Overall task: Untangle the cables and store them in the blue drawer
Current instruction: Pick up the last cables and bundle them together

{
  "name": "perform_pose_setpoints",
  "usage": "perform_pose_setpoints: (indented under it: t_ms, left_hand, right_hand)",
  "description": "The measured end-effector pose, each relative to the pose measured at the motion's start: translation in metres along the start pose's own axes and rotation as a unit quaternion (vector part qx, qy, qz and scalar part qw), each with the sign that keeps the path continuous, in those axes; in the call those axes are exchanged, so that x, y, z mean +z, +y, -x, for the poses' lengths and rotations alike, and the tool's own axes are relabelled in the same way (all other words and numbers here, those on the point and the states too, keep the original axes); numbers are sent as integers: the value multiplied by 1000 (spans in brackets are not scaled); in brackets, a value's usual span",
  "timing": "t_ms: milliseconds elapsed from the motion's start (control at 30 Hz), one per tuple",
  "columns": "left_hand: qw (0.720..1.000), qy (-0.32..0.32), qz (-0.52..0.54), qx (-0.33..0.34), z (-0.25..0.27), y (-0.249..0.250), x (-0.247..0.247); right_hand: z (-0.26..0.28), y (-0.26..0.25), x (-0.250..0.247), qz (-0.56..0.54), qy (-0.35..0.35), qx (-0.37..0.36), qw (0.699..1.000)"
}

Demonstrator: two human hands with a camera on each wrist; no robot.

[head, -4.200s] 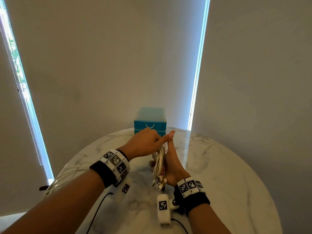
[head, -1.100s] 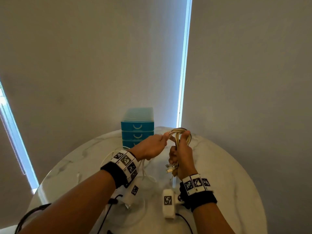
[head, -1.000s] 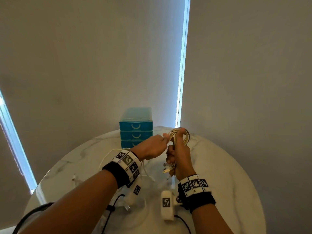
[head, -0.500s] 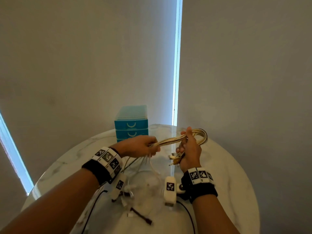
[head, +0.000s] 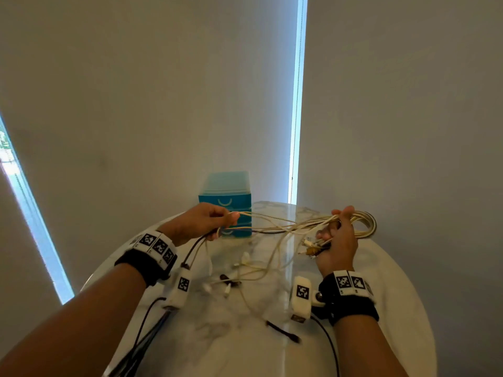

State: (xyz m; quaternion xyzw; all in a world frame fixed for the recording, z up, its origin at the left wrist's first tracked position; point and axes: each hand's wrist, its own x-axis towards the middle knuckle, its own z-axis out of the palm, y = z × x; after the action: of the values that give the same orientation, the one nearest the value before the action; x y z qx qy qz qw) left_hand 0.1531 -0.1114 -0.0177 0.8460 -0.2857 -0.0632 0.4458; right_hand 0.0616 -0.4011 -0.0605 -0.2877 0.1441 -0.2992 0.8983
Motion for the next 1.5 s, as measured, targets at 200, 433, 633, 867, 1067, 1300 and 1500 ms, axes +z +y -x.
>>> perform_pose_setpoints:
  t_ms: [200,433,633,867,1067,1300,1500]
  left_hand:
    - [950,20,311,23,6,0,-13]
    - [999,-16,4,-37,18,27,-34]
    - [891,-47,-398,-215,22,-9,-63]
    - [947,115,-299,22,-9,17,-10]
    - [980,-181,-70,43,-23,74,75]
    - [983,-183,-15,3,-27,42,44]
    - [971,-224,-55,-58,-4,19,12]
  right_hand:
    - [3,8,5,16,-22,14,1000]
    - [-5,0,-1,34,-16,-1,999]
    - [-14,-11,-8,9,-24,-8,1000]
    - [17,4,27,111,-132,-22,985]
    - [32,-6,39,191,-225,-37,955]
    - [20,-22,35,227,-182,-48,955]
    - [14,-29,61,114,-138,-43,983]
